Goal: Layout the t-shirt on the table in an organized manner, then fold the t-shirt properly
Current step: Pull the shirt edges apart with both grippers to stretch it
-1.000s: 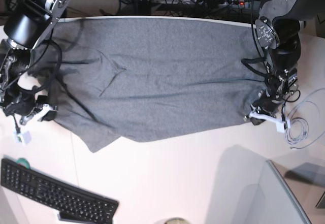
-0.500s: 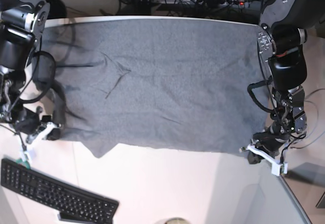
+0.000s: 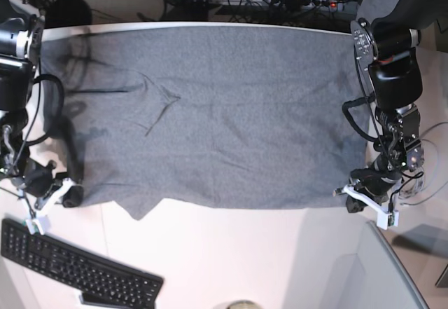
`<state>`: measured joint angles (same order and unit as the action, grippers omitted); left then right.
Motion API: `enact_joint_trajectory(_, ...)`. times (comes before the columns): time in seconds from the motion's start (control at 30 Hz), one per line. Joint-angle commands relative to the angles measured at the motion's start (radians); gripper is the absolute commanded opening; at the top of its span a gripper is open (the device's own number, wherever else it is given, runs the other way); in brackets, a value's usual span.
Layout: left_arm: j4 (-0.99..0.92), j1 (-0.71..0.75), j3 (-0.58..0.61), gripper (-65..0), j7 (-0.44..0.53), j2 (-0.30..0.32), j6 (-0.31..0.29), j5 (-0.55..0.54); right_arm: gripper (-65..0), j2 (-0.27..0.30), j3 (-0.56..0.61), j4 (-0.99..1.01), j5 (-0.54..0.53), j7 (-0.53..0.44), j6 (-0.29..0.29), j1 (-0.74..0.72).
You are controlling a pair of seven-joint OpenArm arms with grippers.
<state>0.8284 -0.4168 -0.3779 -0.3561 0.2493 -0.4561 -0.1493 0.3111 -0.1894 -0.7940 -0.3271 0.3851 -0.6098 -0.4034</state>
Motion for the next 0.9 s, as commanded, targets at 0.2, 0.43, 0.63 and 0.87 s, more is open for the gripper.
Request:
enact_joint_trajectory(0.2,0.085,0.037,0.000,-65.0,0.024,0.012,-0.007,-0.014,-65.0,0.044,0.074,0.143,-0.014,-0.193,0.001,-0.038)
enact_joint_trajectory(0.43,0.110,0.069,-0.002,-65.0,0.024,0.017,-0.007,-0.016,-65.0,0.073,0.074,0.224,0.153,-0.208,-0.002,-0.119)
enact_joint_trajectory(0.63,0.133,0.074,-0.054,-65.0,0.022,0.018,-0.011,-0.014,-65.0,0.067,0.072,0.229,0.331,-0.208,-0.005,-0.153)
enact_joint_trajectory(0.87,0.210,0.123,-0.062,-65.0,-0.030,0.017,-0.011,-0.014,-65.0,0.038,0.070,0.230,0.408,-0.208,-0.005,-0.139)
